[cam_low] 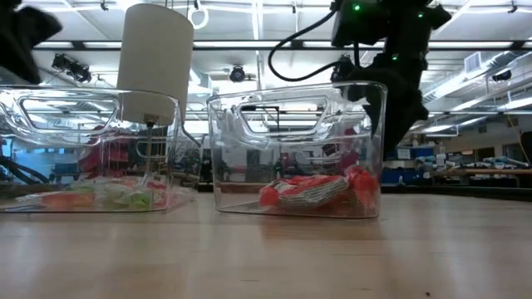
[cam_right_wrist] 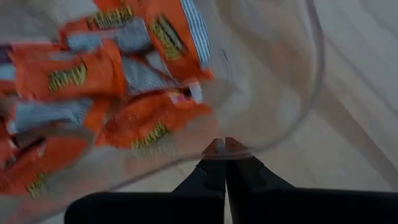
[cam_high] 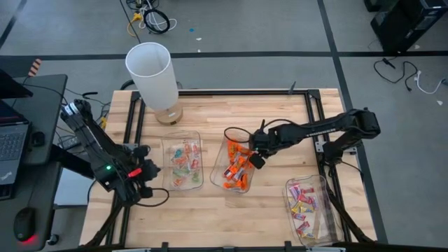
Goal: Sort candy
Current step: Move the top right transparent bin to the center of the table
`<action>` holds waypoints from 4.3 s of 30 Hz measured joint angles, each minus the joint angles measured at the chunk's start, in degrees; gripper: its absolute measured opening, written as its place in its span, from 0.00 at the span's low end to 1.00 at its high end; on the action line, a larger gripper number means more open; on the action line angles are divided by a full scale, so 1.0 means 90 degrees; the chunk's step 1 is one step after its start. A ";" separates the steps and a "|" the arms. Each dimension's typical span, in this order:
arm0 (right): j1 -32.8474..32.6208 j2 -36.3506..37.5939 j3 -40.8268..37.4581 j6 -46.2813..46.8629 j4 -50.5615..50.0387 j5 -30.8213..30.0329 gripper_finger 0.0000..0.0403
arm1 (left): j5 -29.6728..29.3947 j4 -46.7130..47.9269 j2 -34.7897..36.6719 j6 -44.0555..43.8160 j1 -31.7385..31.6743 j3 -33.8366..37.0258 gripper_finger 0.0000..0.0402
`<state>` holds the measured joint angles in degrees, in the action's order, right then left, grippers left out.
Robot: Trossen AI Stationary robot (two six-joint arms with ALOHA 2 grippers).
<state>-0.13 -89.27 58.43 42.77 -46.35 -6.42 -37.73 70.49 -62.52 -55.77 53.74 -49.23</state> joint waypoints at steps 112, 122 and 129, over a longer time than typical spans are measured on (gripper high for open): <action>-0.2933 -0.0804 -0.0005 -0.0545 0.4606 -0.1025 0.00 | 0.1104 0.0075 0.0032 -0.1044 0.0172 0.0507 0.00; -0.2867 -0.0804 -0.0005 -0.0373 0.4569 -0.1266 0.00 | 0.1073 0.0057 0.0032 -0.1044 0.0172 0.0507 0.00; -0.2867 -0.0804 -0.0005 -0.0268 0.4477 -0.1345 0.00 | 0.1076 -0.0005 0.0032 -0.1086 0.0172 0.0507 0.00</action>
<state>-25.93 -96.51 58.39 40.36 -6.06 -18.52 -28.05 70.45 -62.24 -65.55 55.29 -44.66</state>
